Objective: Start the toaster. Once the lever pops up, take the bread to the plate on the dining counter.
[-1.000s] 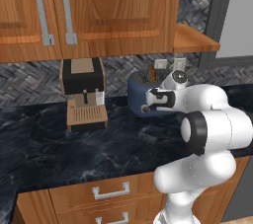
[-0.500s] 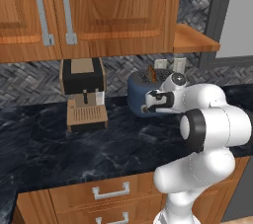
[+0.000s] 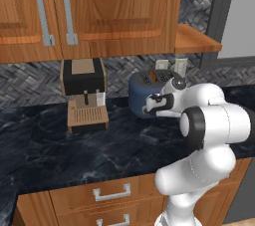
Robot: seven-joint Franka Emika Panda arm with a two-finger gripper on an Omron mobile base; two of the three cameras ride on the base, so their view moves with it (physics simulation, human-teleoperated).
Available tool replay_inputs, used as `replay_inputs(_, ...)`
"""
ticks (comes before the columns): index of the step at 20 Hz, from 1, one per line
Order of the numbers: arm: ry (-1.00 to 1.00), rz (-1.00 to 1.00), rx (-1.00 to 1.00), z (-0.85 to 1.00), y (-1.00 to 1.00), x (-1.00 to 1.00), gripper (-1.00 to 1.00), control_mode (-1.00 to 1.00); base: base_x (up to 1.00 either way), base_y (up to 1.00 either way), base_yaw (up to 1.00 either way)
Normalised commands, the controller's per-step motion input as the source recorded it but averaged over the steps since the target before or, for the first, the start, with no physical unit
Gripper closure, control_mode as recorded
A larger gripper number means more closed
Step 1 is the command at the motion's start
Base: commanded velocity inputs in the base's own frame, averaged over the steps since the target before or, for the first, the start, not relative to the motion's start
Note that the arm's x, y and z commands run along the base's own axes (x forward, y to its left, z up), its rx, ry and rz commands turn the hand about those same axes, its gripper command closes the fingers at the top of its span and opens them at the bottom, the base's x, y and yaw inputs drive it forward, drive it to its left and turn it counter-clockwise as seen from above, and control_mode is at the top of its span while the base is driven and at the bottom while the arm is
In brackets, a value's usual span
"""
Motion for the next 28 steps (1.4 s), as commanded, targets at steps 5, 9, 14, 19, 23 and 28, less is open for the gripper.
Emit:
replay_inputs(5,0.00,0.00,0.00,-0.10,0.00,0.00,-1.00,-1.00,0.00,0.00,0.00)
replay_inputs(9,0.00,0.00,0.00,-0.10,0.00,0.00,-1.00,-1.00,0.00,0.00,0.00)
replay_inputs(14,0.00,0.00,0.00,-0.14,0.00,0.00,-1.00,-1.00,0.00,0.00,0.00)
replay_inputs(19,0.00,0.00,0.00,-0.17,0.00,0.00,-1.00,-1.00,0.00,0.00,0.00)
replay_inputs(23,0.00,0.00,0.00,-0.14,0.00,0.00,-1.00,-1.00,0.00,0.00,0.00)
replay_inputs(28,0.00,0.00,0.00,-0.06,0.00,0.00,-1.00,-1.00,0.00,0.00,0.00)
